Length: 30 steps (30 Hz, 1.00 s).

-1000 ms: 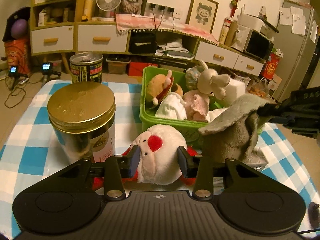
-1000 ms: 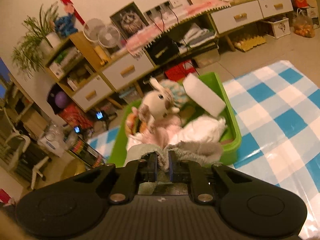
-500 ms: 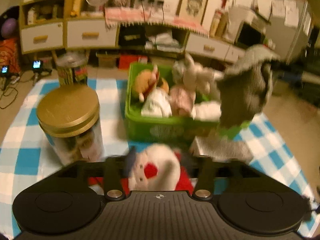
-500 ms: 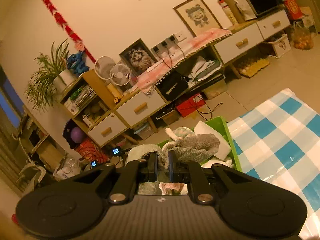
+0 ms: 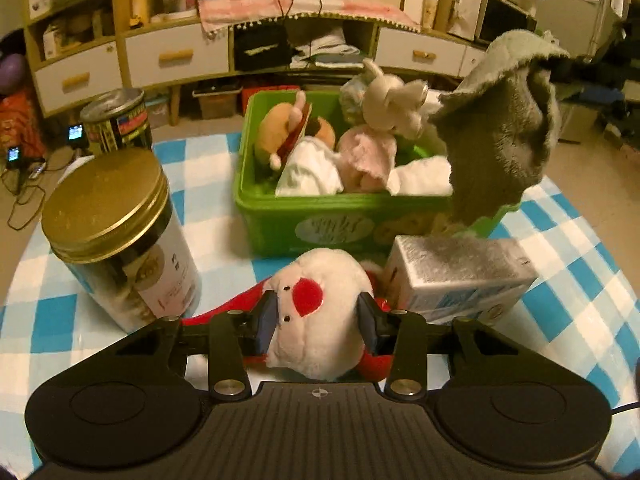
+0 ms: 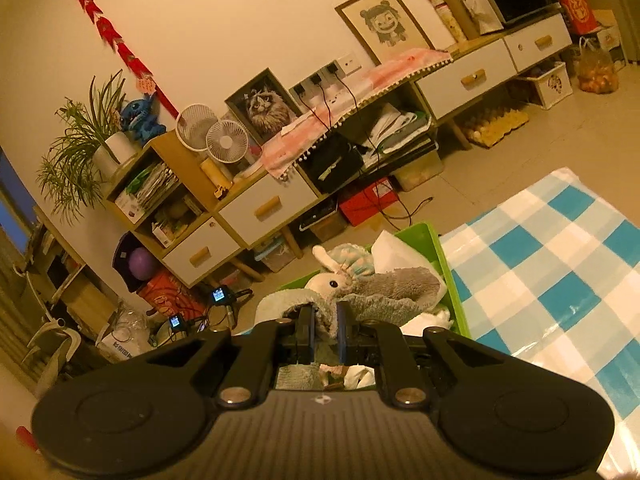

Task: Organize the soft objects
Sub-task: 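Carry the Santa plush and towel into the green tray and open both grippers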

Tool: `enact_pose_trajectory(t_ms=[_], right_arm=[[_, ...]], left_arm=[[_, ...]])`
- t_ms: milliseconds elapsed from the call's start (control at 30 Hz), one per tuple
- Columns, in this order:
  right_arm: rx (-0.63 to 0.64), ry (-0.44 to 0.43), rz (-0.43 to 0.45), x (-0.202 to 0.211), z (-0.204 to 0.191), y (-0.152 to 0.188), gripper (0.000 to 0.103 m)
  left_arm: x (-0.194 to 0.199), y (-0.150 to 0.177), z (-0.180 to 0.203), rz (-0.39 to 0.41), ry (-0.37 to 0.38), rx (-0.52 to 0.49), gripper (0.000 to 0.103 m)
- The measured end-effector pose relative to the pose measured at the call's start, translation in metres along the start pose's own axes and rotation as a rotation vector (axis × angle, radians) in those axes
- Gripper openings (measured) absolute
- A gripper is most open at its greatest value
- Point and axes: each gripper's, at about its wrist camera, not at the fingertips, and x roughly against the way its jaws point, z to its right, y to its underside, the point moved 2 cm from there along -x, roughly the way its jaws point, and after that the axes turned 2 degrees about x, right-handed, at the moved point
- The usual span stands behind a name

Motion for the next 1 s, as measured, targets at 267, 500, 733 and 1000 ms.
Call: enact_pose_trajectory(t_ms=[267, 500, 733, 1000], right_arm=[[-0.010, 0.030, 0.025, 0.002, 0.006, -0.004, 0.000], [-0.011, 0.052, 0.037, -0.008, 0.008, -0.005, 0.000], [0.044, 0.093, -0.004, -0.041, 0.014, 0.005, 0.000], [0.129, 0.161, -0.113, -0.078, 0.024, 0.025, 0.000]], left_arm=[[0.031, -0.017, 0.004, 0.113, 0.000, 0.003, 0.040], [0.046, -0.052, 0.012, 0.253, -0.007, -0.034, 0.040], [-0.004, -0.074, 0.009, 0.213, -0.001, 0.007, 0.041], [-0.038, -0.077, -0.009, 0.162, 0.012, 0.085, 0.041]])
